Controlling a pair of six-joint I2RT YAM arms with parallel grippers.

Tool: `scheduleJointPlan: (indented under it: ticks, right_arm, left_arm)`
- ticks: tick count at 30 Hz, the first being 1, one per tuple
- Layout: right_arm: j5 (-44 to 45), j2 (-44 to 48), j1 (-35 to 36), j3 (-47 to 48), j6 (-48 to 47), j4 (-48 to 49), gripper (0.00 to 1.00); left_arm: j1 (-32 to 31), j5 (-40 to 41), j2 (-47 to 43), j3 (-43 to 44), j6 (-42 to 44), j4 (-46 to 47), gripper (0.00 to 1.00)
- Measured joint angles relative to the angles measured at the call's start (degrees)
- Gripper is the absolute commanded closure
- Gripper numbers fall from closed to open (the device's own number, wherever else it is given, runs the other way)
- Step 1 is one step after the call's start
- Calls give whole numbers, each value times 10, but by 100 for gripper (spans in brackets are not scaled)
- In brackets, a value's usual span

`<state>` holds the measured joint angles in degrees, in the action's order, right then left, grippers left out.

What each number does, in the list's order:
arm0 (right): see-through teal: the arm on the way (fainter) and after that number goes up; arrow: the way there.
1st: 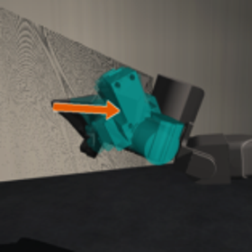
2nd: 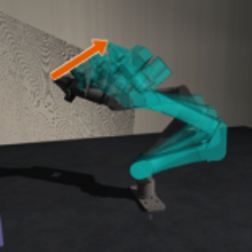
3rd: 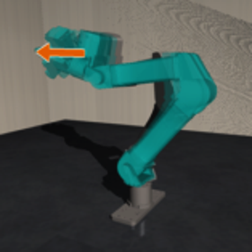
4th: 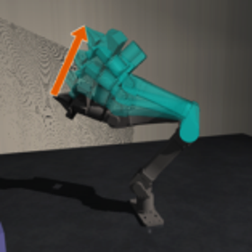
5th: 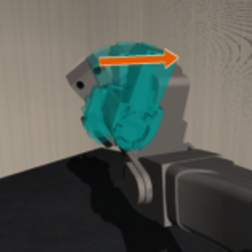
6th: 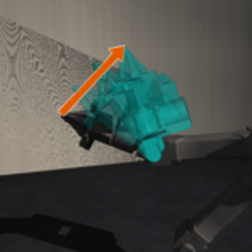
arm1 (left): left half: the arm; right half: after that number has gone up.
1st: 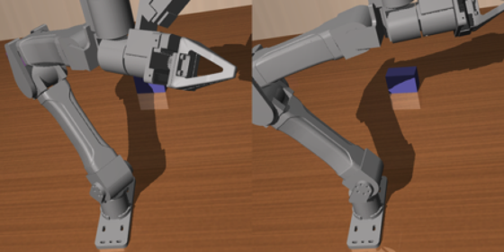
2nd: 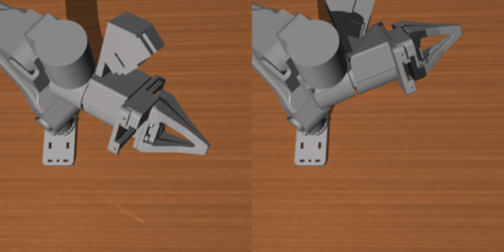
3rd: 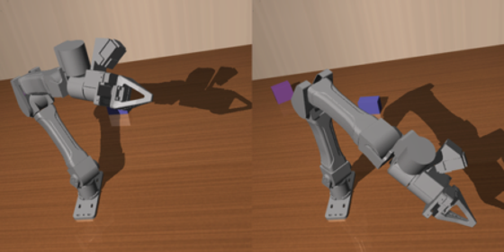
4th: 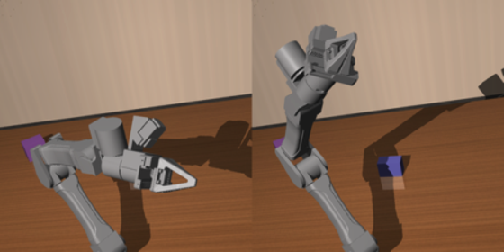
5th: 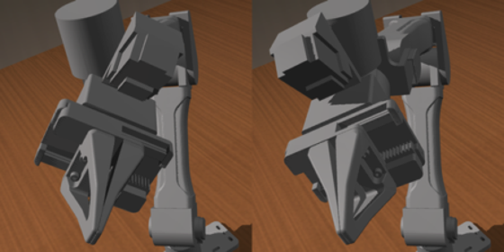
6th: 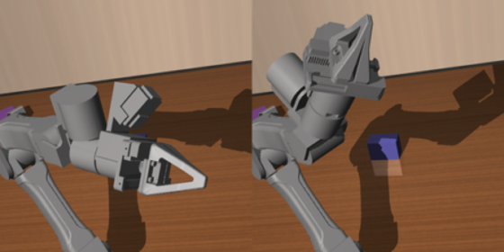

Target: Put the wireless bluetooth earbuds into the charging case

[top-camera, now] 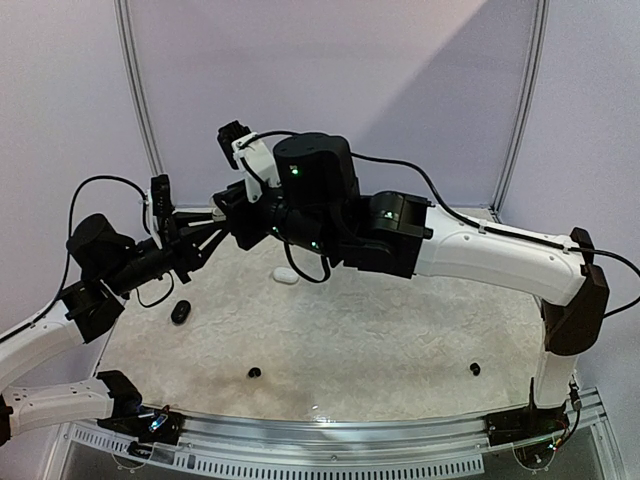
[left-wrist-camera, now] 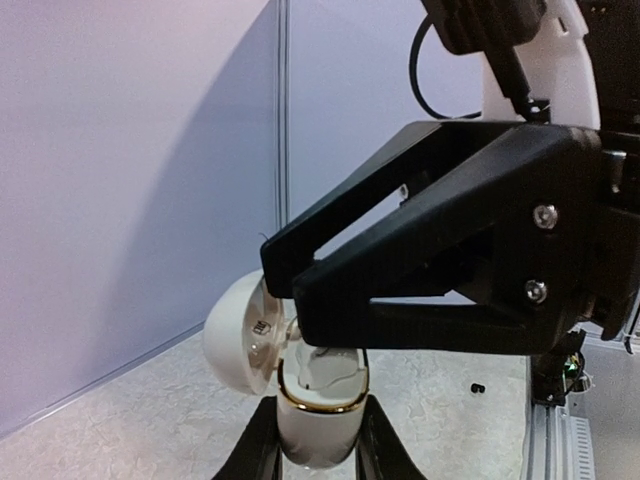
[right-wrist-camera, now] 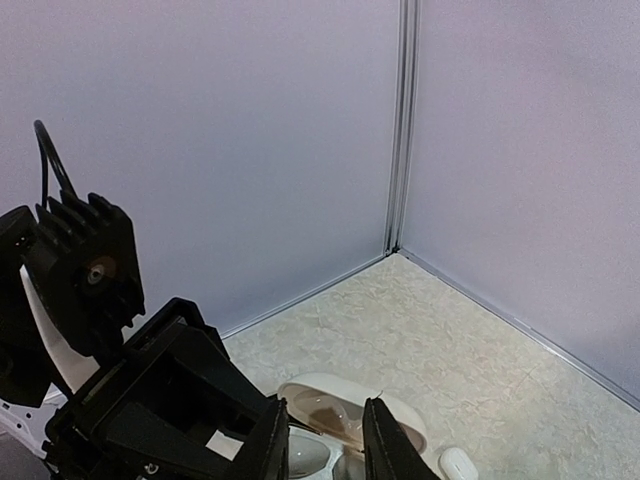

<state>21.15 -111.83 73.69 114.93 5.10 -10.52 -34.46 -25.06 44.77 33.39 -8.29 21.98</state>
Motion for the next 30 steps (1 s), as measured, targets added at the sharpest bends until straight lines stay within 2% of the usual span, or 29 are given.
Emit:
scheduleJointPlan:
  ticks: [9,12,14,18,22,26,30]
  right_arm:
    - [-47,-9,-3,44,-5,-27,70]
    - [-67,-8,-4,58,-9,-30,70]
    - [-75,-4,-7,58,-4,-32,70]
    - [-66,8,-17,48,23,-43,69]
    - [-37,6,-25,48,55,-66,70]
    - [-19,-17,-26,49,87,-89,73]
    - [-13,-48,-26,44,112,-123,73]
  left_arm:
    - [-1,18,1,0,-22,-19,100]
    - [-2,23,6,1,22,-57,100]
    - [-2,23,6,1,113,-99,100]
    - [-3,38,-2,1,349,-170,100]
    - [-4,63,-5,1,535,-183,100]
    - [-5,79,-10,-7,681,-156,100]
    - [-6,108,-8,-13,748,-133,100]
